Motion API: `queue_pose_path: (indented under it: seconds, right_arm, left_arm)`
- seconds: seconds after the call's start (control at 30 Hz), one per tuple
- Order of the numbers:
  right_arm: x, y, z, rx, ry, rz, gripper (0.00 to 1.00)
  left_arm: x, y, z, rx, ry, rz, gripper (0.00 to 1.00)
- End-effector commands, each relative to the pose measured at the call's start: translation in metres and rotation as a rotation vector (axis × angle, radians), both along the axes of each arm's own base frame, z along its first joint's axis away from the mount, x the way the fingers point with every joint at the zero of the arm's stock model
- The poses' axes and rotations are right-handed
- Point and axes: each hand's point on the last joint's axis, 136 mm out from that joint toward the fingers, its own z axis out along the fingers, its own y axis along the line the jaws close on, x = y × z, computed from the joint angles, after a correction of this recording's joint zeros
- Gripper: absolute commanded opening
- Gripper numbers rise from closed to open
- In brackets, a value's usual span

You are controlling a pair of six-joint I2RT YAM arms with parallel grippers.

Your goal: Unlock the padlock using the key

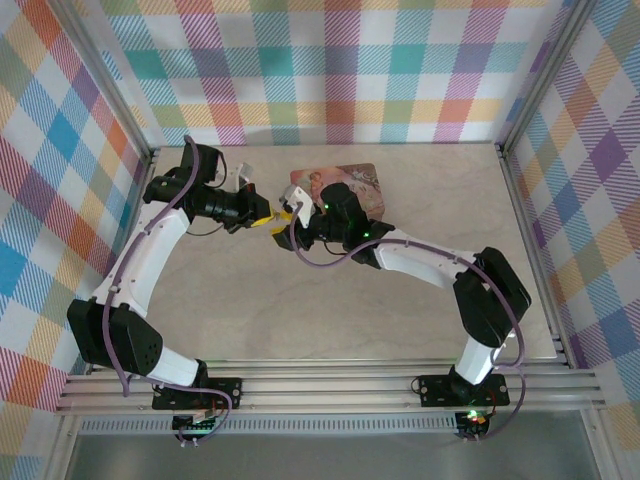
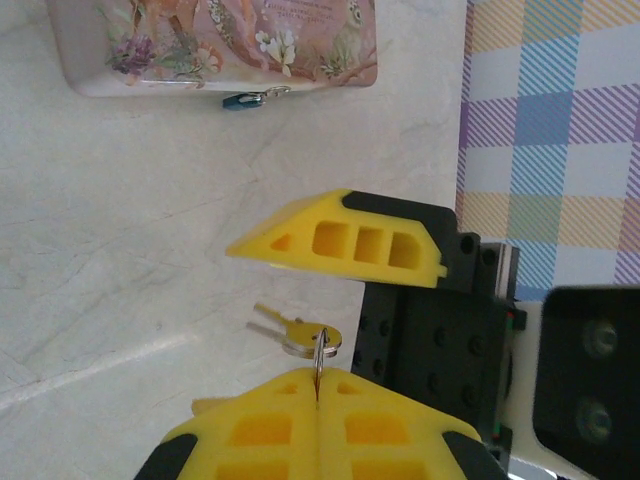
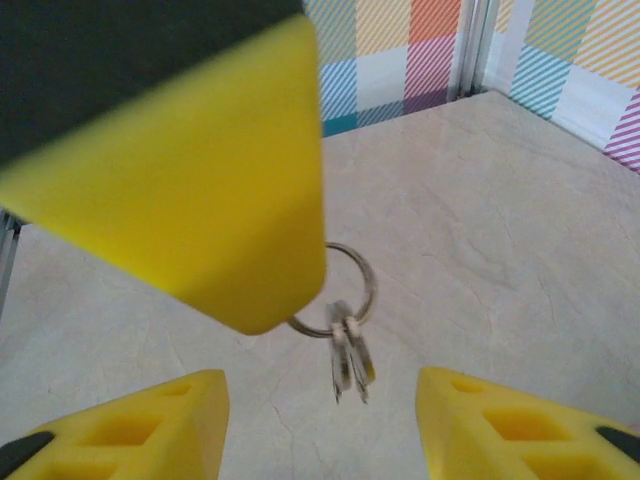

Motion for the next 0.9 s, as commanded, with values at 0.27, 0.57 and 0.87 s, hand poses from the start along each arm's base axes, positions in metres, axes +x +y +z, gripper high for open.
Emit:
queue_pose_path:
  seconds: [0.27, 0.57, 0.87]
  right_arm:
    - [0.012, 0.013, 0.021, 0.073, -0.053, 0.004, 0.39]
    - [0.004, 0.010, 0.024, 0.069, -0.046, 0.032, 0.17]
    - [-0.015, 0.004, 0.021, 0.029, 0.006, 0.094, 0.00]
  left_arm:
    - [-0.022, -0.005, 0.013, -0.019, -0.018, -0.057, 0.00]
    - [-0.020, -0.004, 0.008, -0.005, -0.014, -0.059, 0.00]
    - [-0.015, -0.002, 0.006, 0.008, -0.019, -0.046, 0.00]
